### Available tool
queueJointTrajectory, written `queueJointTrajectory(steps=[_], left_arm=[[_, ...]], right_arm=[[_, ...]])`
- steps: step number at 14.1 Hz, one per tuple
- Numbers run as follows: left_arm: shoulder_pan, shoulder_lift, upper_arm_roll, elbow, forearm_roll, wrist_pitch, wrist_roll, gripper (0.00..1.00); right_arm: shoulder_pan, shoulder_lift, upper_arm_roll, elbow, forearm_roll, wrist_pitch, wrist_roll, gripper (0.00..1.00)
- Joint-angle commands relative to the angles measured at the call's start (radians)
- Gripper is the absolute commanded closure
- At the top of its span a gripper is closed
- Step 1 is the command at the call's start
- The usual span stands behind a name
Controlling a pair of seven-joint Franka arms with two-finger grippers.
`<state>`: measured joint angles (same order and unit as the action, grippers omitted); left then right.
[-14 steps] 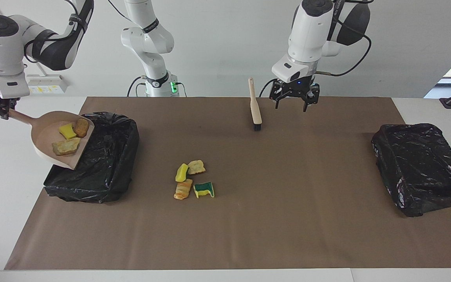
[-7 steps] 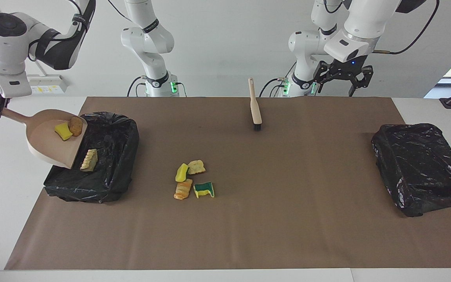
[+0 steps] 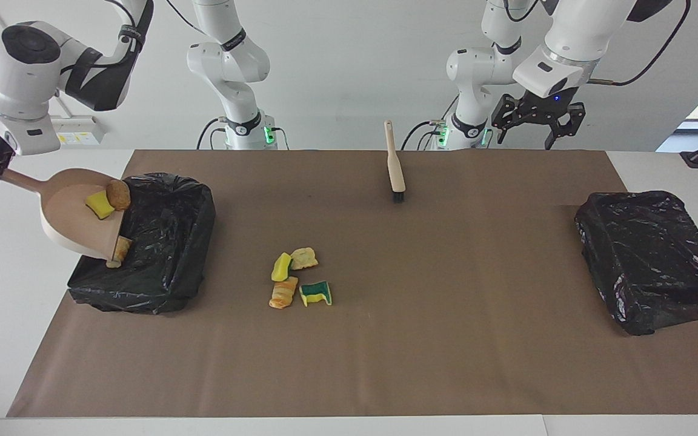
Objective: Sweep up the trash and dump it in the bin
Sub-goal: 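Tip the dustpan into the bag with the right gripper while the left gripper withdraws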
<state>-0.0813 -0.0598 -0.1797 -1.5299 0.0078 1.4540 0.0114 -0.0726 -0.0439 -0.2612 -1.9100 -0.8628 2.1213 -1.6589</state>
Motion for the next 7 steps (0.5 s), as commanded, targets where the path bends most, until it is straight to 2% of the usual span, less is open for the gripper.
queueJointTrajectory(steps=[1,3,5,7], left_arm=[[0.012,0.015,-0.007,0.033,-0.012,-0.018,0.009,0.00],[0.014,0.015,-0.006,0.033,-0.011,-0.017,0.009,0.00],[0.012,0.018,-0.004,0.033,-0.009,-0.027,0.009,0.00],[0.012,0.018,0.000,0.033,-0.012,-0.027,0.009,0.00]], right_arm=[[0.002,-0.014,0.000,0.000,-0.039,-0.015,0.016,1.00],[0.002,-0.019,0.000,0.023,-0.029,-0.027,0.017,1.00],[0.002,-0.027,0.003,0.084,0.016,-0.117,0.040,1.00],[0.004,-0.031,0.013,0.138,0.166,-0.219,0.097,1.00]])
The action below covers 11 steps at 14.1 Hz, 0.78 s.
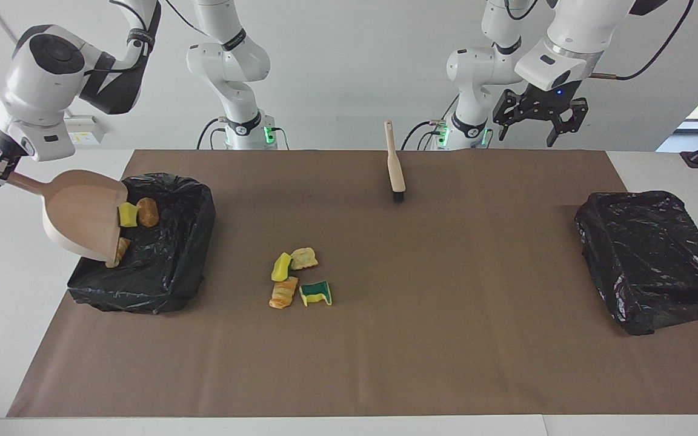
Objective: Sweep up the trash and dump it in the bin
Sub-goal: 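Bring the empty dustpan back and set it down with the right gripper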
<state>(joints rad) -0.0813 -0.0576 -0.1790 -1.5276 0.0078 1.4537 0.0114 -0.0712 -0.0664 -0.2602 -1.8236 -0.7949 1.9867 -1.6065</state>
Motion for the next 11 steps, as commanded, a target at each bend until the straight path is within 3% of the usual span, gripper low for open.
queueJointTrajectory(steps=[1,4,9,11], left_arm=[[0.000,0.018,0.028,0.030,-0.014,-0.027,0.009,0.00],[-0.077,0.019,0.128,0.030,-0.032,-0.024,0.009,0.00],[-0.068,0.018,0.139,0.026,-0.042,-0.018,-0.004,0.00],[-0.043,0.018,0.141,0.027,-0.042,-0.019,-0.004,0.00]], right_arm=[[0.007,-0.013,0.015,0.070,0.141,-0.116,0.078,1.00],[0.013,-0.024,0.094,0.084,0.189,-0.175,0.218,1.00],[0.014,-0.046,0.297,0.061,0.279,-0.284,0.547,1.00],[0.017,-0.038,0.332,0.061,0.337,-0.308,0.675,1.00]])
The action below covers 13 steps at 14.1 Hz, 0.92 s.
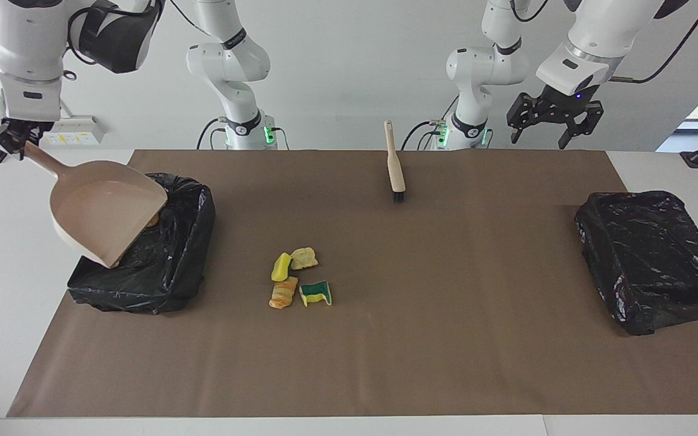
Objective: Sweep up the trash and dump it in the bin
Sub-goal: 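Bring the empty dustpan back and set it down with the right gripper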
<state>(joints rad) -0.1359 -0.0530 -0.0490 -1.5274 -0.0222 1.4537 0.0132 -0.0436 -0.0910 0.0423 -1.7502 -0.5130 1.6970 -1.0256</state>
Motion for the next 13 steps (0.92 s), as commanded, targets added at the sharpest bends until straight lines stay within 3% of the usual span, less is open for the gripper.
queueJointTrajectory(steps=[1,5,10,13], left_arm=[[0.016,0.016,0.011,0.027,-0.010,-0.027,-0.006,0.00],[0.045,0.053,0.012,0.068,-0.004,-0.049,-0.004,0.00],[0.047,0.039,0.009,0.062,-0.004,-0.038,-0.002,0.00],[0.045,0.036,0.008,0.059,0.001,-0.036,-0.006,0.00]], right_arm=[[0.008,-0.006,0.042,-0.014,0.088,-0.020,0.146,1.00],[0.197,0.062,0.042,-0.009,0.171,-0.060,0.515,1.00],[0.295,0.145,0.042,0.004,0.353,-0.042,0.847,1.00],[0.388,0.221,0.045,0.066,0.464,-0.020,1.083,1.00]])
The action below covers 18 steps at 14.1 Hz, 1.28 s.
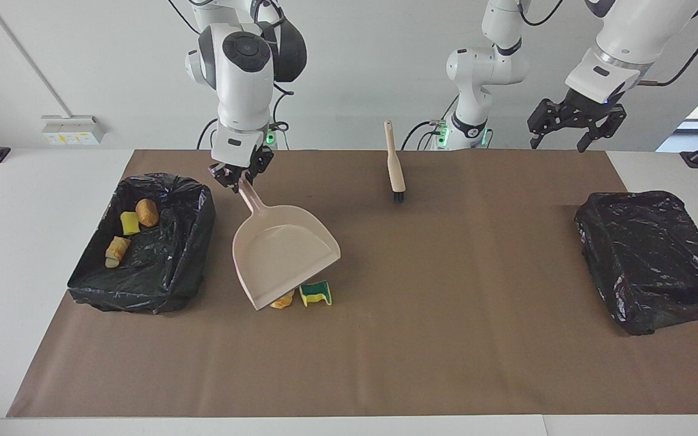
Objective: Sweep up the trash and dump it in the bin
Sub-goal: 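Bring the empty dustpan back and set it down with the right gripper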
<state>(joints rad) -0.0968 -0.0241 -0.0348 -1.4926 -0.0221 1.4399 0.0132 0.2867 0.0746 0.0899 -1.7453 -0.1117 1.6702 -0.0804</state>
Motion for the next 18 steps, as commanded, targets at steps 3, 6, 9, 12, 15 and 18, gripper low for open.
queueJointTrajectory(steps=[3,6,9,12,15,18], left_arm=[[0.009,0.006,-0.005,0.025,0.002,-0.021,-0.001,0.00],[0.020,0.000,-0.005,0.017,0.004,-0.023,-0.008,0.00],[0.020,-0.013,-0.005,-0.006,0.004,-0.004,-0.015,0.00],[0.022,-0.019,-0.005,-0.012,0.004,0.017,-0.006,0.00],[0.038,-0.019,-0.004,-0.020,0.004,0.051,-0.004,0.00],[0.042,-0.019,-0.005,-0.020,0.002,0.054,-0.002,0.00]], right_arm=[[0.115,0.115,-0.003,0.073,0.176,0.133,0.351,1.00],[0.210,0.195,-0.003,0.075,0.201,0.282,0.515,1.00],[0.288,0.325,-0.004,0.160,0.193,0.365,0.655,1.00],[0.351,0.451,-0.006,0.277,0.179,0.410,0.780,1.00],[0.367,0.455,-0.003,0.268,0.179,0.441,0.789,1.00],[0.408,0.488,-0.004,0.265,0.184,0.483,0.798,1.00]])
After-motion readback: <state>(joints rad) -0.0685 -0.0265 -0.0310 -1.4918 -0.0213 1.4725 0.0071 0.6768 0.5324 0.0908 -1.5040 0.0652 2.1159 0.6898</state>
